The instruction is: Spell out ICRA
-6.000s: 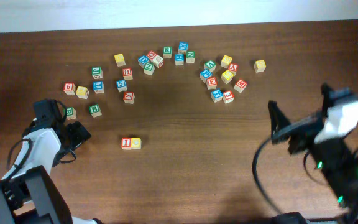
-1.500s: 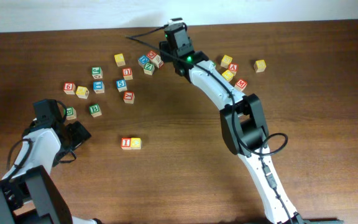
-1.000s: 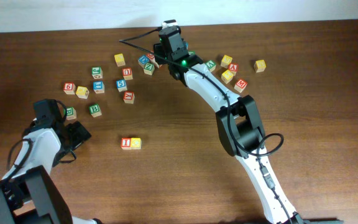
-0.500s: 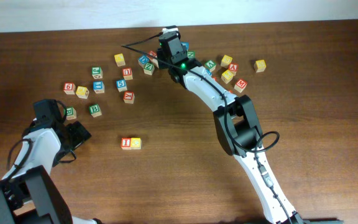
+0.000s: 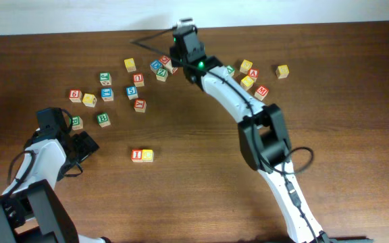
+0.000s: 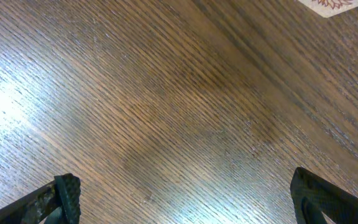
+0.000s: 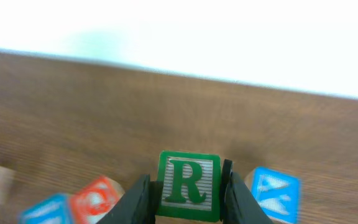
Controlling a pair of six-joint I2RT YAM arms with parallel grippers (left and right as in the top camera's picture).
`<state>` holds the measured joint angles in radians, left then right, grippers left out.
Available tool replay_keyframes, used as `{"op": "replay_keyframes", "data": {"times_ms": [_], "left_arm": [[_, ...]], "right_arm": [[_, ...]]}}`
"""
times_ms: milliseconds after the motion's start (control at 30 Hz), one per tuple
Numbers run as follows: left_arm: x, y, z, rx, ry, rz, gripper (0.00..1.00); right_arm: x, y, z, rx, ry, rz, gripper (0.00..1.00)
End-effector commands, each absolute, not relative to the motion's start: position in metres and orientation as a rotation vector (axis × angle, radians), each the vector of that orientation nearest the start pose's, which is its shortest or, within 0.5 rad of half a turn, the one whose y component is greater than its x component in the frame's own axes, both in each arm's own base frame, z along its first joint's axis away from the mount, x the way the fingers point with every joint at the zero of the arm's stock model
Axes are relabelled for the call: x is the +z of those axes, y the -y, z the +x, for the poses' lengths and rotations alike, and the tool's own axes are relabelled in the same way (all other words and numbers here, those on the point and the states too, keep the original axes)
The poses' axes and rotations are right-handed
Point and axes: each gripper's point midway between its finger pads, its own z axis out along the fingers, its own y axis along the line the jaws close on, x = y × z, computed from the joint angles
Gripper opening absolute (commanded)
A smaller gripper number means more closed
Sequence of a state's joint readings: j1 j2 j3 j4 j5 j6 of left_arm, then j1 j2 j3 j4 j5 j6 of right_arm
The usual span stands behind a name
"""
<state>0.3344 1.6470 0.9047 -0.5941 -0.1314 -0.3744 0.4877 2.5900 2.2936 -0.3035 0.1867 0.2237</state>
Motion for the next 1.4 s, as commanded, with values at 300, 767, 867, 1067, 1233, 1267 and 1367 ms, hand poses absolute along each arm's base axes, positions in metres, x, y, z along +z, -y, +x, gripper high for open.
{"op": "replay_keyframes", "data": {"times_ms": [300,767,867,1067,1233,1267,1367], "left_arm": [[0.019,-0.128,0.290,0.195,-2.703,-1.038,1.00],[0.019,-0.128,0.290,0.195,-2.703,-1.038,0.99],[0.019,-0.128,0.290,0.195,-2.703,-1.038,0.99],[0.019,-0.128,0.290,0.195,-2.703,-1.038,0.99],[0.019,-0.128,0.290,0.195,-2.703,-1.038,0.99],[0.019,-0.128,0.290,0.195,-2.703,-1.038,0.99],[0.019,-0.128,0.290,0.195,-2.703,-1.038,0.99]], "right_arm": [[0.275,-0.249,0.512,0.217,-2.313,-0.258,0.20],[0.097,-0.256,0.388,0.311,-2.996,-0.427,0.21],[0.069,-0.258,0.371,0.298,-3.056,-0.414,0.21],[0.046,-0.264,0.357,0.286,-3.076,-0.443,0.23],[0.048,-0.273,0.369,0.321,-3.015,-0.444,0.24],[0.048,-0.274,0.370,0.323,-3.011,-0.444,0.24],[0.048,-0.274,0.370,0.322,-3.015,-0.441,0.24]]}}
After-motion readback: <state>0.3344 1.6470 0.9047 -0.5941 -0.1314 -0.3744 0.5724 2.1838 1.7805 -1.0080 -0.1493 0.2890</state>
